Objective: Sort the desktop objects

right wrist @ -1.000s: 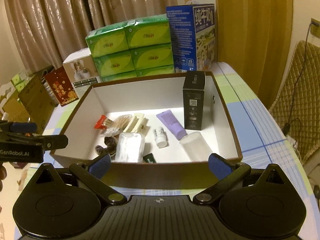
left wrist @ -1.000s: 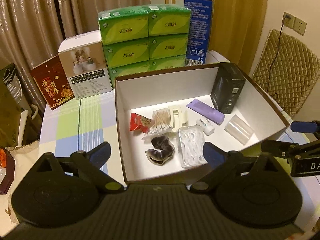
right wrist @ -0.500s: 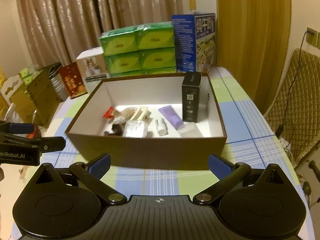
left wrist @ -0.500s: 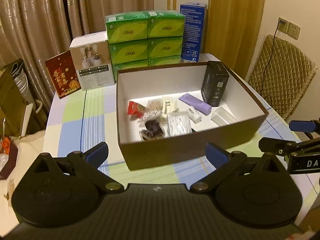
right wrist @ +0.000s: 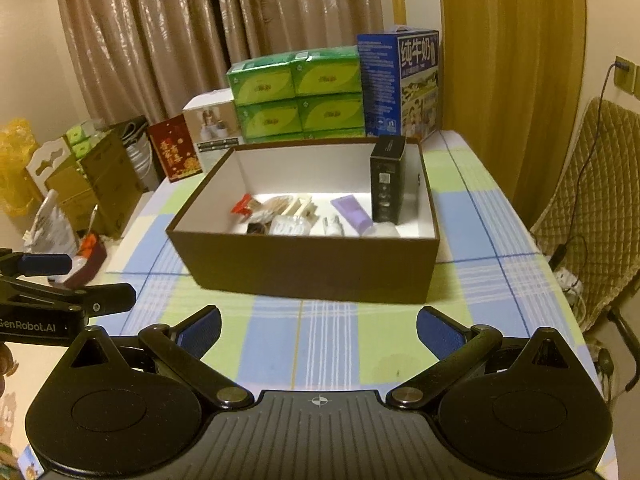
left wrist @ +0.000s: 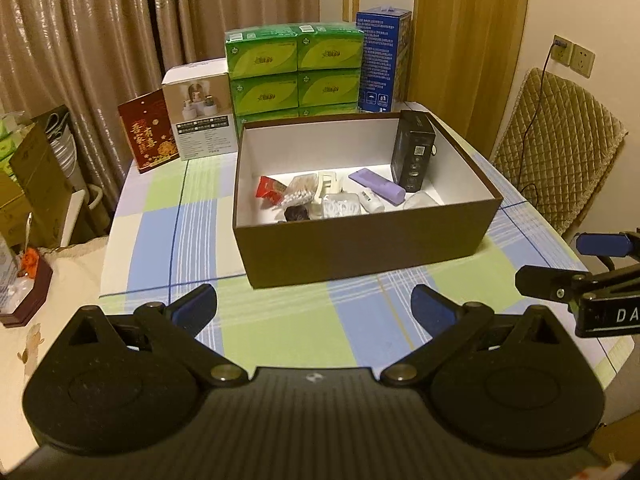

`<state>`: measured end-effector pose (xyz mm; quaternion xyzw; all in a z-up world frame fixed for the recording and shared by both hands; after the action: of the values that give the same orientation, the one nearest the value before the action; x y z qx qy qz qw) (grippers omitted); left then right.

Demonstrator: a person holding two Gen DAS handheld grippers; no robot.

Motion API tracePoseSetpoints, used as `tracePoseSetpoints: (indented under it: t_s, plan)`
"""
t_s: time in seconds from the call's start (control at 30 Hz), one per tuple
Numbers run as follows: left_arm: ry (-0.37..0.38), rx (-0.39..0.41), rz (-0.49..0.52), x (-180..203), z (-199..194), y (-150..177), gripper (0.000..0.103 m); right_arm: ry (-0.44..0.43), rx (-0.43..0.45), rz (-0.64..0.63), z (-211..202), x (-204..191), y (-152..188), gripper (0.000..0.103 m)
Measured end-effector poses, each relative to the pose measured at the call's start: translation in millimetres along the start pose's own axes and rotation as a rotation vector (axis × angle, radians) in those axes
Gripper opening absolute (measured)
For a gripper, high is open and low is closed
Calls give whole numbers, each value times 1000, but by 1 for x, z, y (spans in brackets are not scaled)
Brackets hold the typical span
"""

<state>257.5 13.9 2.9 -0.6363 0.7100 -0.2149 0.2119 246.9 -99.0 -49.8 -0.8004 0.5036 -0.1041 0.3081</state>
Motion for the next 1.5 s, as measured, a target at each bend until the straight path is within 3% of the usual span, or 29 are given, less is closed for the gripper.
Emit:
tracePoseSetpoints:
  t_s: [0.7,1.5]
  plan:
    - [-49,13,-36,35,-50,56,102,-14,-2,-89,-45,-5,52,101]
    - [-83,-14,-51,59,-63,88,102,-19,-28,-122,-59,-2,87,101]
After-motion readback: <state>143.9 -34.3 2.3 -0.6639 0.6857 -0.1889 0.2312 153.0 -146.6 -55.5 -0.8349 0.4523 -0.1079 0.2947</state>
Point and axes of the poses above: each gripper's, at about its wrist camera, not at the fingertips, and z roughly the way its jaws point, x to its right, y to its underside, the point moved 4 cm from there along z, roughly the way its jaws point, and after that the axes turned 10 degrees about -x, right-handed, at the moved point
